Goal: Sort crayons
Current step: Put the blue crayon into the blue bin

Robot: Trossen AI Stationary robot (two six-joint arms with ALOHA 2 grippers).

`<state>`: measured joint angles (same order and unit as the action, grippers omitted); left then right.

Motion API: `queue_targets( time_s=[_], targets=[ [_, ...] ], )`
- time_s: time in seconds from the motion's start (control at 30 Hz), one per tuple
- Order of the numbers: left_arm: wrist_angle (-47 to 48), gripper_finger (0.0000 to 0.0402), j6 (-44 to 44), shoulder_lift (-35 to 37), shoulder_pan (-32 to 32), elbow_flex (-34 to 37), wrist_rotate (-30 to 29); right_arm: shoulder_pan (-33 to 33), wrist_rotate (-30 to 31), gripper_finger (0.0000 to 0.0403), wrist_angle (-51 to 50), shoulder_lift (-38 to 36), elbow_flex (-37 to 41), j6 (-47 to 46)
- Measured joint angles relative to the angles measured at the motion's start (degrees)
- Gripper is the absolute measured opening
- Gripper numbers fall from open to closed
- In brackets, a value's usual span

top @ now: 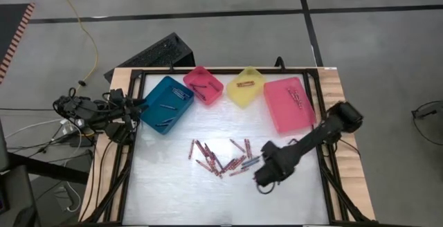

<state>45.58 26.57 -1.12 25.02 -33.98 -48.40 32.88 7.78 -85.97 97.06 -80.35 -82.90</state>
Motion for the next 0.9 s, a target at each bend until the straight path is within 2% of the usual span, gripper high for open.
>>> queue_targets(
  time_s=[0.17,0.3,0.47,0.77,0.9],
  targets=[
    [0.0,0.0145,0.0,0.0,0.0,0.0,0.0,4.1,5.5,0.012,6.6,-9.9,8.3,-14.7],
    [0.0,0.0145,0.0,0.0,0.0,0.0,0.0,6.8,5.6,0.012,10.8,-14.0,14.6,-21.5],
    [0.0,0.0145,0.0,0.0,0.0,0.0,0.0,8.9,3.9,0.0121,17.3,-14.6,20.4,-25.6],
    [0.0,0.0145,0.0,0.0,0.0,0.0,0.0,10.7,2.8,0.0121,23.7,-13.4,24.9,-30.1],
    [0.0,0.0145,0.1,0.0,0.0,0.0,0.0,11.3,2.8,0.0121,24.2,-13.4,26.4,-38.7]
  ],
)
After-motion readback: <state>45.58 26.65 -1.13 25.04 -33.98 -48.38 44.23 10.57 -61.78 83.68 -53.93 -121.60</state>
